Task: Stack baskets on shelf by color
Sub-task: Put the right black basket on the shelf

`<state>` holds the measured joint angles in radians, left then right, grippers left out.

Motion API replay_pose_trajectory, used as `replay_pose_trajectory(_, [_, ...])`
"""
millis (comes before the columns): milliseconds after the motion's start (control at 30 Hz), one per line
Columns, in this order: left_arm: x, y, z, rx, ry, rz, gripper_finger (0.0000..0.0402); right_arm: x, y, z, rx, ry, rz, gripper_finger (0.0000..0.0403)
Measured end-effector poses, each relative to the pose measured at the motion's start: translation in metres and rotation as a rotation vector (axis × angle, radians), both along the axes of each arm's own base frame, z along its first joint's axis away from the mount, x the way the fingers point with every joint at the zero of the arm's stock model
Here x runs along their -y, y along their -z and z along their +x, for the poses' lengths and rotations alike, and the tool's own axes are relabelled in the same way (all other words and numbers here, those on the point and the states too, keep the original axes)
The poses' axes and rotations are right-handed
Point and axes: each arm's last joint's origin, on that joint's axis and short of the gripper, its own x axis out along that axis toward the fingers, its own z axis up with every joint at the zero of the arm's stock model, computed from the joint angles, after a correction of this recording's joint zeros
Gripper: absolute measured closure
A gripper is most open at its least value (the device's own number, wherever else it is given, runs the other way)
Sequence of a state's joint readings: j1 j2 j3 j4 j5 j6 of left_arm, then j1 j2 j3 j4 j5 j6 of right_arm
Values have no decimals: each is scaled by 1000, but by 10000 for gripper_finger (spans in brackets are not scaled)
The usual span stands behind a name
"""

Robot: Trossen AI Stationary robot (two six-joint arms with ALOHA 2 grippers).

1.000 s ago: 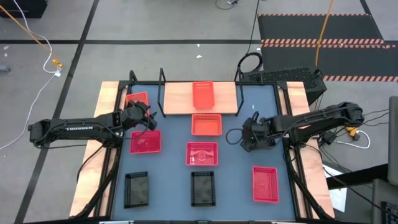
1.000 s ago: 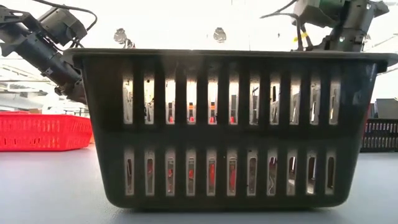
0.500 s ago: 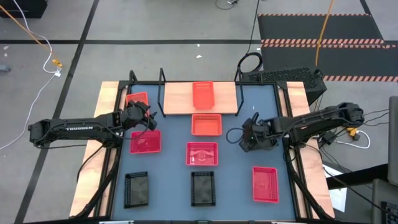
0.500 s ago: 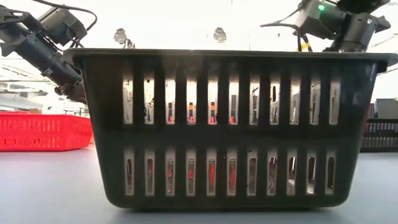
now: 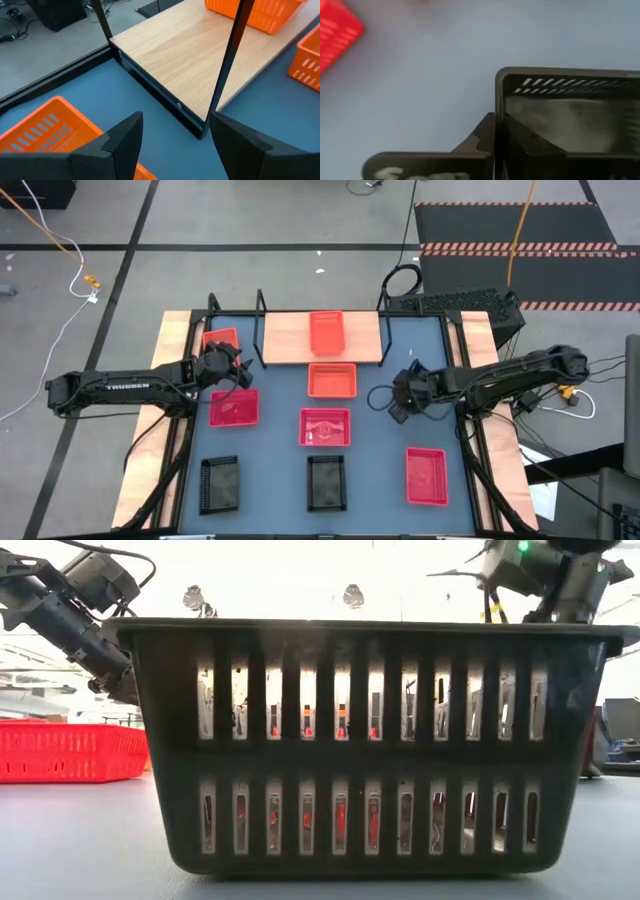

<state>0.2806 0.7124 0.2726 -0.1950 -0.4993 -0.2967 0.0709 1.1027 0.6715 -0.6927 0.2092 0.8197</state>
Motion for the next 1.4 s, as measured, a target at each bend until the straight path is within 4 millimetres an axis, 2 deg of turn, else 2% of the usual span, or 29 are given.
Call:
replay_pose_trajectory(133, [0,-1,1,8,0,6,170,4,-39,-5,28,15,-128,397])
replay_pose_trajectory(367, [0,-1,1,8,1,7,170,10,-123,-1,97,-62,-418,399])
replay_pose_trajectory(500, [0,0,1,5,11,-1,170,13,-161,15,110,-192,-703,399])
replay_pose_trajectory(633, [1,0,1,14,49,-32,170,17,-178,48,134,-397,-978,400])
replay_pose_trajectory(700, [2,0,2,17,59,-40,170,22,-175,68,150,-488,-1023,400])
replay_pose_trajectory(767, [2,0,2,19,66,-45,170,32,-163,89,136,-548,-1015,400])
replay_pose_trajectory(900, [3,1,2,8,74,-48,170,53,-118,122,-9,-637,-903,401])
replay_pose_trajectory(1000, [4,2,1,-6,78,-53,170,65,-86,137,-133,-662,-847,401])
replay_pose_trajectory(1167, [5,5,-1,-36,70,-72,170,77,-62,143,-228,-690,-776,401])
replay_pose_trajectory(1400, [5,7,-3,-27,30,-119,169,95,-59,132,-156,-712,-584,401])
